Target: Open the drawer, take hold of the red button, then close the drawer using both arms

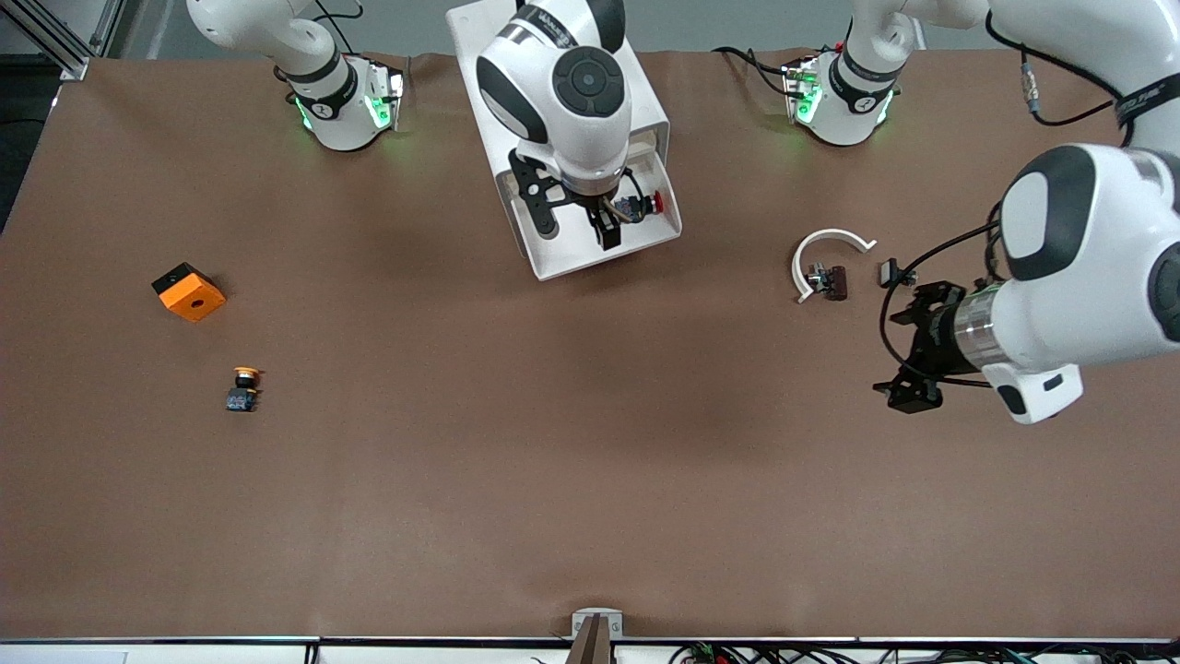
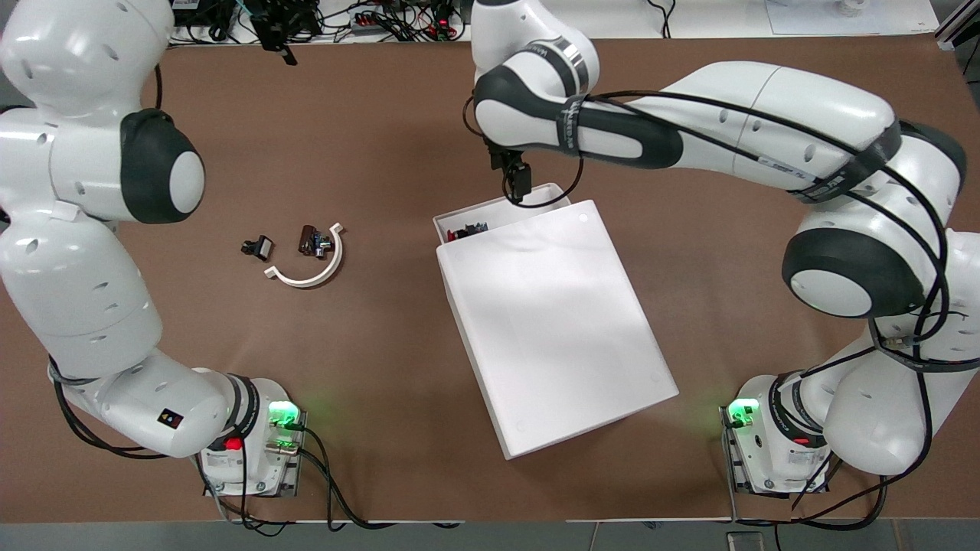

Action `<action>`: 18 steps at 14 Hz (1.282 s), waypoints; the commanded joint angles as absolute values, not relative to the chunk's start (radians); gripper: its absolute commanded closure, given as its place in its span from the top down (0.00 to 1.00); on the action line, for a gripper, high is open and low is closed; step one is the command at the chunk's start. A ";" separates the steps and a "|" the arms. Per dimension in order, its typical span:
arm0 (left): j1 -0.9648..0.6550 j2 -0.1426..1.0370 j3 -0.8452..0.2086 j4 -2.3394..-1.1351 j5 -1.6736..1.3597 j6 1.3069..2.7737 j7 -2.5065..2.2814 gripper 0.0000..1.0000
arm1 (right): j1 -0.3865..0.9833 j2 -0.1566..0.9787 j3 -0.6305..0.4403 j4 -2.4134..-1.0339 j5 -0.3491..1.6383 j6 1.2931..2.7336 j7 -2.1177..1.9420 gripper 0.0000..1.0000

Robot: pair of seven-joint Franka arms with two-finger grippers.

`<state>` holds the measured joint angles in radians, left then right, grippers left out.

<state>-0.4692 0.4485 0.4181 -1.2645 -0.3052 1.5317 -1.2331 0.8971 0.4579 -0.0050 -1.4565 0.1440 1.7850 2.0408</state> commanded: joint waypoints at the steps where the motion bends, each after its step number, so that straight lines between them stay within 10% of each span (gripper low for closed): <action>1: -0.430 0.325 0.422 -1.331 -0.270 1.519 -1.039 1.00 | 0.922 0.502 -0.017 -1.430 0.170 1.782 2.057 1.00; 13: -0.353 0.089 0.399 -1.428 -0.062 1.505 -0.526 1.00 | 1.002 0.587 -0.017 -1.427 0.215 1.876 2.060 1.00; 16: -0.073 0.026 0.080 -1.488 -0.029 1.509 -0.467 1.00 | 1.002 0.598 -0.015 -1.427 0.228 1.910 2.057 1.00; 18: 0.001 -0.020 0.002 -1.552 -0.029 1.511 -0.416 1.00 | 1.000 0.609 -0.015 -1.424 0.256 1.917 2.048 0.79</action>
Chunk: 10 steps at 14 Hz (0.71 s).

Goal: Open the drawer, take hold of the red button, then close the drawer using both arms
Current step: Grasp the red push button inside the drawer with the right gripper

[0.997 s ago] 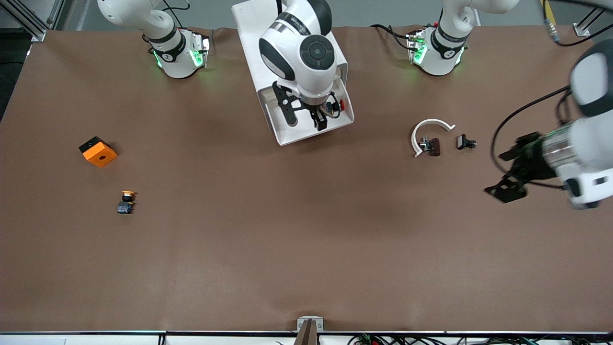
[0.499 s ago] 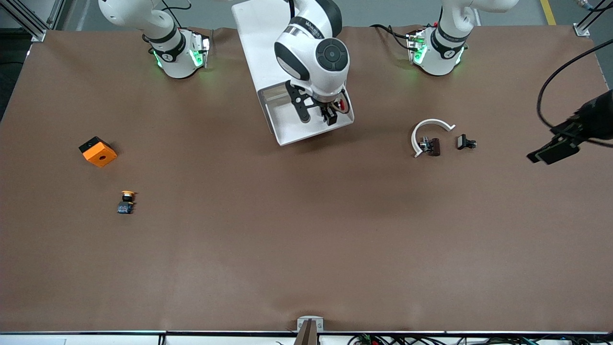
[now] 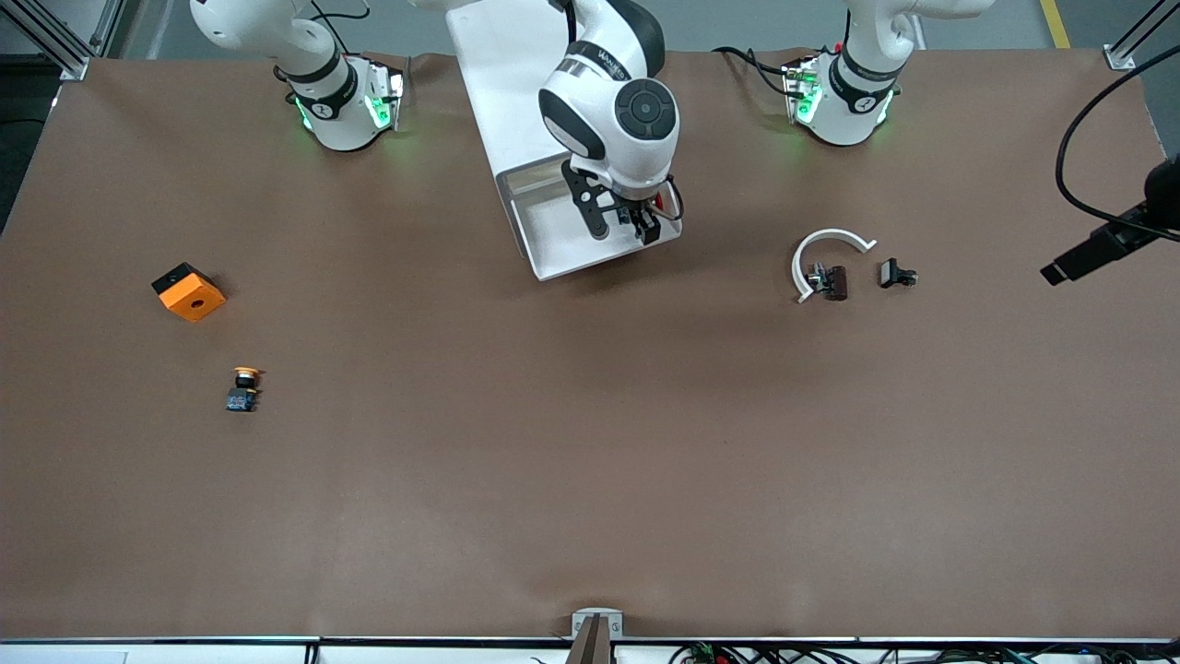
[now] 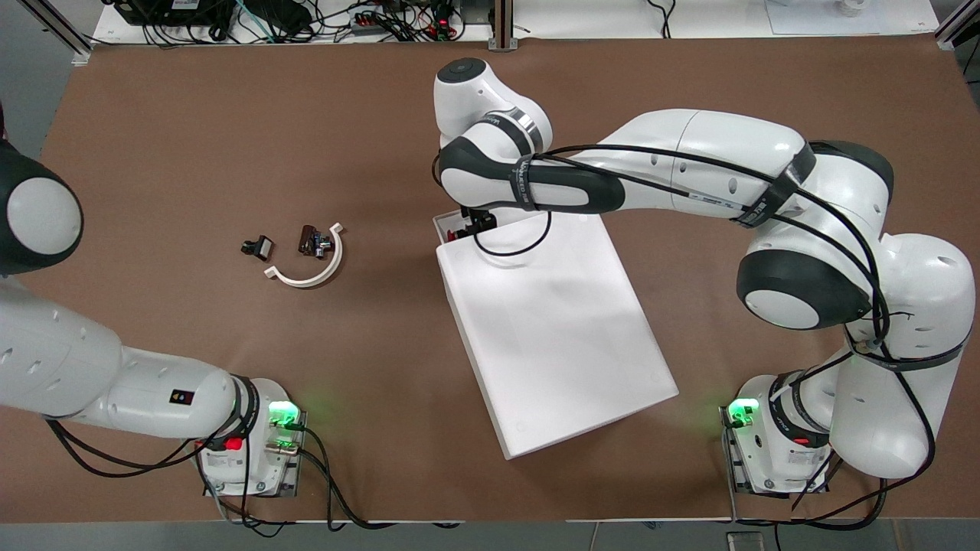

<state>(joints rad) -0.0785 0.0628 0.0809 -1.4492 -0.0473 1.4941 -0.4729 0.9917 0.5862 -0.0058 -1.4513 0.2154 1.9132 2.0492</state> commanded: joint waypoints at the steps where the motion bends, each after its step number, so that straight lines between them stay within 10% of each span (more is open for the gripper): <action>1: 0.002 -0.026 0.003 -1.563 -0.029 1.511 -0.393 1.00 | 0.996 0.611 -0.015 -1.419 0.276 1.934 2.048 0.62; 4: 0.005 -0.060 0.003 -1.601 -0.029 1.551 -0.300 1.00 | 1.000 0.611 -0.015 -1.417 0.278 1.942 2.011 0.05; 10: 0.011 -0.110 -0.032 -1.646 0.000 1.569 -0.219 1.00 | 0.988 0.609 -0.015 -1.379 0.285 1.925 1.977 0.00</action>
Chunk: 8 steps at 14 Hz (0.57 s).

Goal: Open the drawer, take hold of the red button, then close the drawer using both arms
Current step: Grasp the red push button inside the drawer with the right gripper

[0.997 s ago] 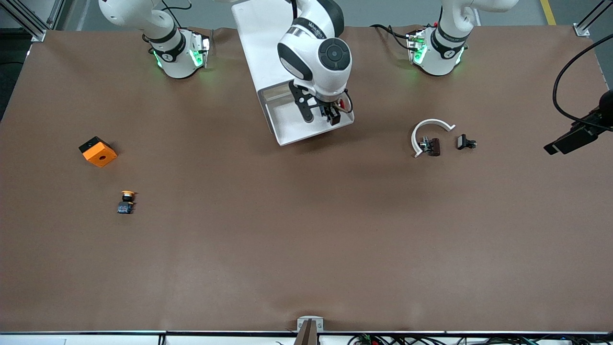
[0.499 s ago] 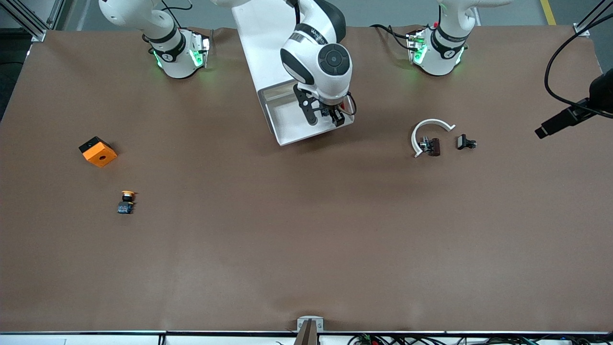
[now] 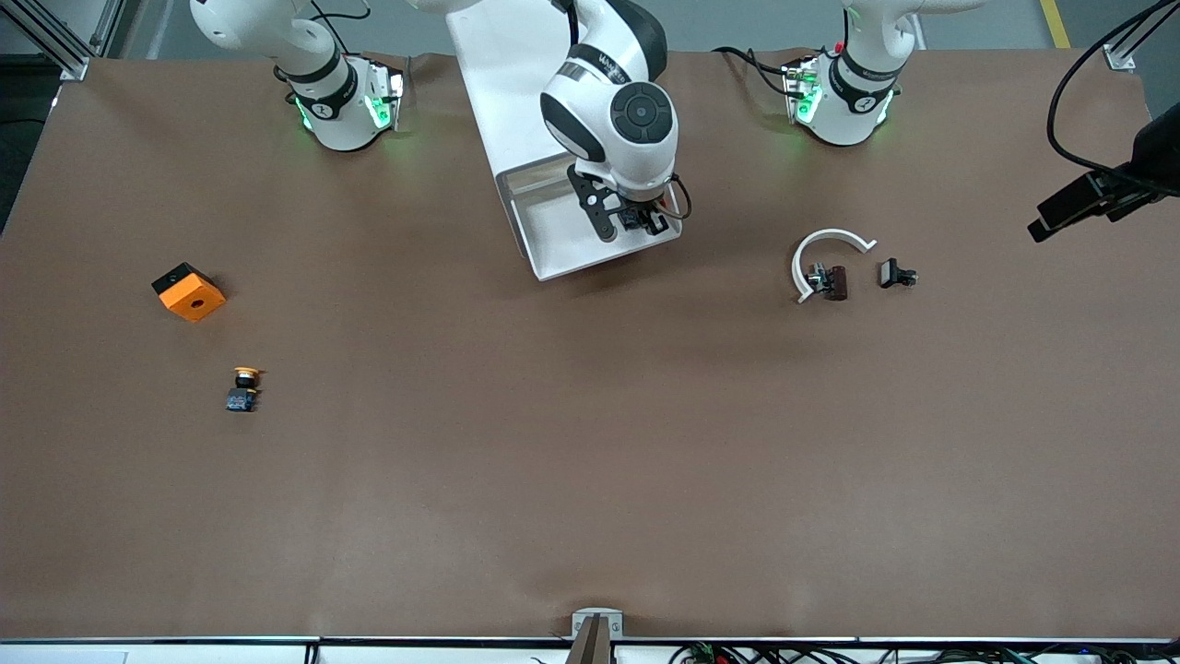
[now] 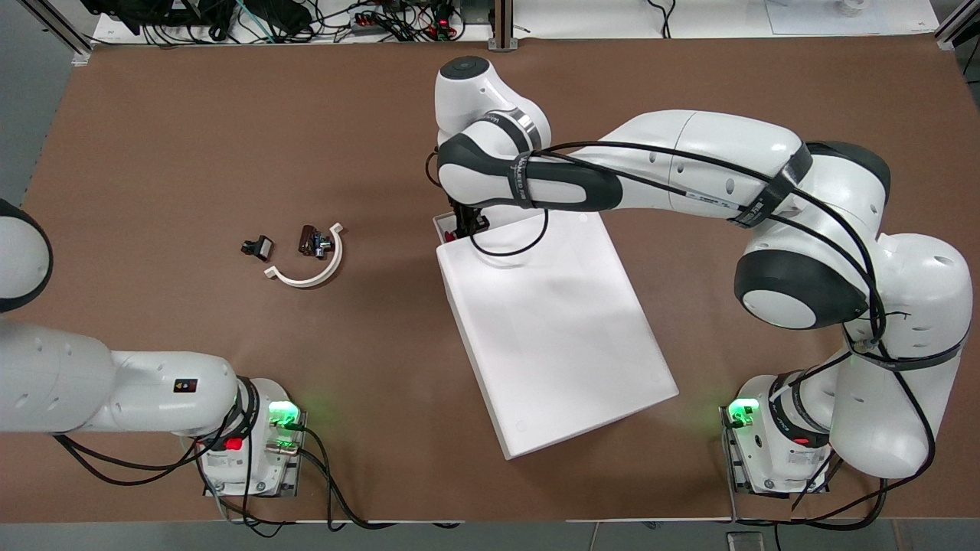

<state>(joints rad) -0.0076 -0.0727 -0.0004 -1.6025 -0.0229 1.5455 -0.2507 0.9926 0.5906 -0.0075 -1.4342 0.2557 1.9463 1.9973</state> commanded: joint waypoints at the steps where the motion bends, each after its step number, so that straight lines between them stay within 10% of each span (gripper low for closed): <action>1: 0.012 -0.110 -0.038 -1.646 0.002 1.569 -0.219 1.00 | 0.977 0.609 -0.015 -1.361 0.285 1.905 1.973 0.00; 8: -0.026 -0.003 -0.070 -1.641 -0.012 1.620 -0.239 1.00 | 0.838 0.569 -0.023 -1.258 0.311 1.655 1.302 0.00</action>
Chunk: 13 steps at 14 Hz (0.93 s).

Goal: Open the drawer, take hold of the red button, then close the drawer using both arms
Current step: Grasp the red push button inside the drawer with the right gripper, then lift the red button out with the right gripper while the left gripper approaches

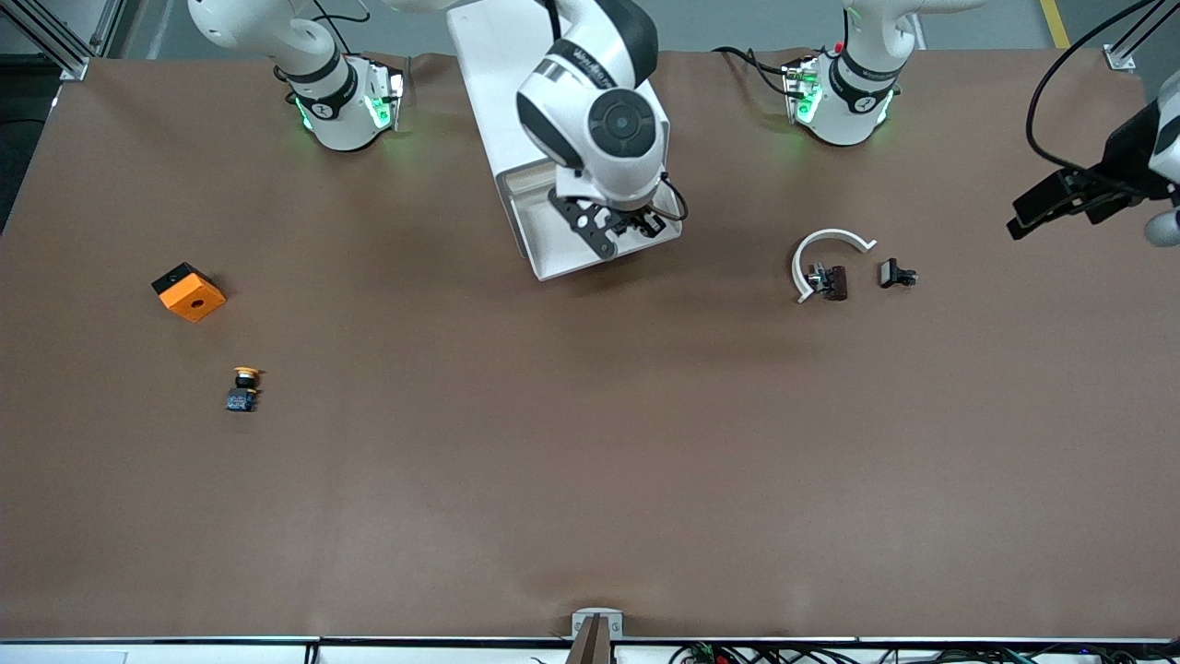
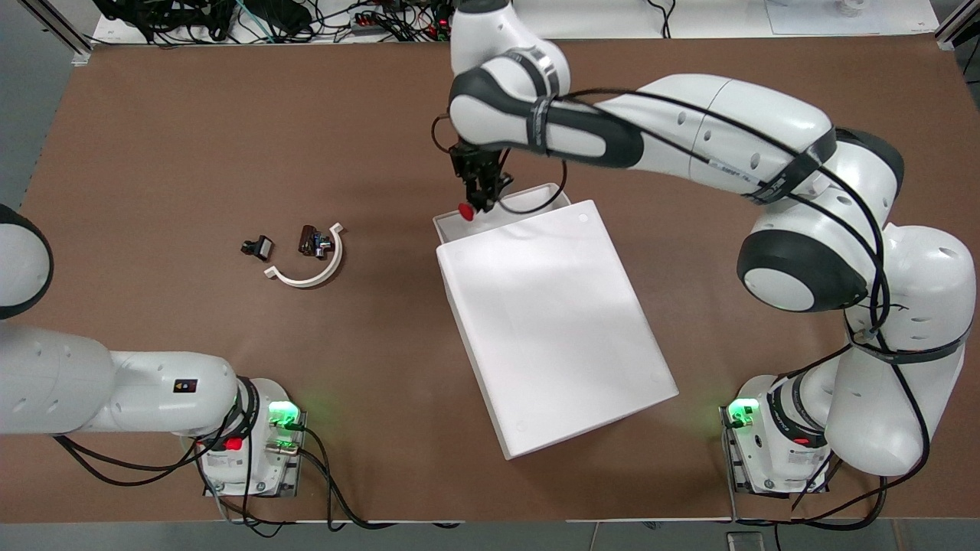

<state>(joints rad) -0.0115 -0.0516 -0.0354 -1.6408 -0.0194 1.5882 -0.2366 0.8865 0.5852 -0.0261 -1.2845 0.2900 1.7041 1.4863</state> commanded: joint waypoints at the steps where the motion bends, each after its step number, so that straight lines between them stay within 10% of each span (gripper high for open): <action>1: -0.032 0.017 -0.089 -1.643 -0.014 1.626 -0.250 1.00 | 0.800 0.546 -0.023 -1.258 0.308 1.655 1.195 0.00; 13: -0.034 0.129 -0.402 -1.907 -0.014 1.951 -0.575 1.00 | 0.405 0.296 -0.028 -1.556 0.095 1.681 0.361 0.00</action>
<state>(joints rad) -0.0422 0.0950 -0.3730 -1.9011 -0.0196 1.9322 -0.5392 0.4702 0.4091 -0.0464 -1.3874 0.1093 1.6011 0.4470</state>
